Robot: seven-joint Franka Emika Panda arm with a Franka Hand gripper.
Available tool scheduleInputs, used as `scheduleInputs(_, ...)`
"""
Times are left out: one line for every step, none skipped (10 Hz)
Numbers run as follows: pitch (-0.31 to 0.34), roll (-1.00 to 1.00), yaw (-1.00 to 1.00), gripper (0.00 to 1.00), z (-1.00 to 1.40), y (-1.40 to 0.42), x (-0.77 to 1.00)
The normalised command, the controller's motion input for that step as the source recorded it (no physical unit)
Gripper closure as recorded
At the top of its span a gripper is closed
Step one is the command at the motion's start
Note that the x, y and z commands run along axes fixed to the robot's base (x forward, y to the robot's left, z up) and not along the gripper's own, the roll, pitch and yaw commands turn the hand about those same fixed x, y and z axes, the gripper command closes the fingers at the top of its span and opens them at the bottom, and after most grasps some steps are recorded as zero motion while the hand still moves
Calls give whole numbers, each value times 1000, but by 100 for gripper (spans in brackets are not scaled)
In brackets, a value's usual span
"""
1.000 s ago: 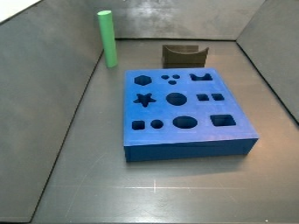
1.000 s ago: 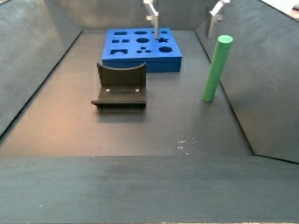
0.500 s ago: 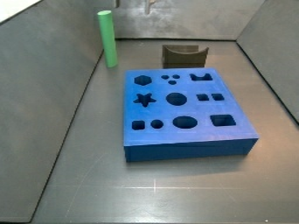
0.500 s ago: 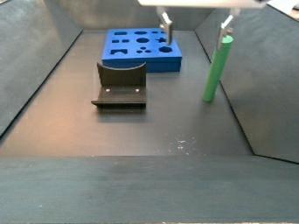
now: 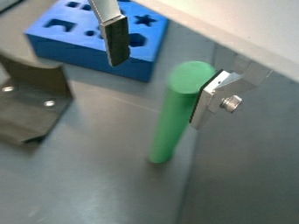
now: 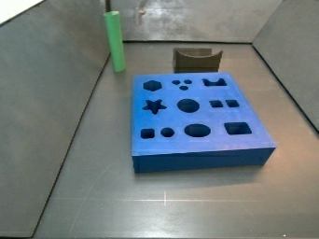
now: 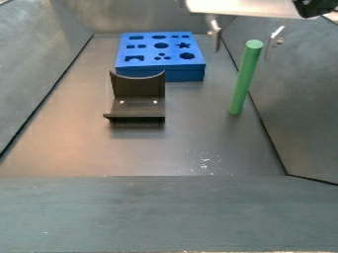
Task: Pick up the oval object. Move up. Move to above the board. Insert the oval object.
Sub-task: Pick up the oval object.
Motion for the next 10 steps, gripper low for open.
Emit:
scheduleInputs(-86,50,-189,0,-217,-271,-489)
scheduleInputs(-59,37,-74,0,-214,-189,-157)
scheduleInputs(-59,11,-51,0,-206,-163,0)
scheduleInputs(-29,0,0,0,-180,0,34)
scheduleInputs(0,-31,0,0,-120,17,54)
scheduleInputs(0,-36,0,0,-26,37,54)
scheduleInputs(0,0,0,0,-23,0,3)
scheduleInputs(0,-63,0,0,-26,111,40)
scheduleInputs(0,-6,0,0,0,80,0)
scheduleInputs(0,0,0,100,0,0,0)
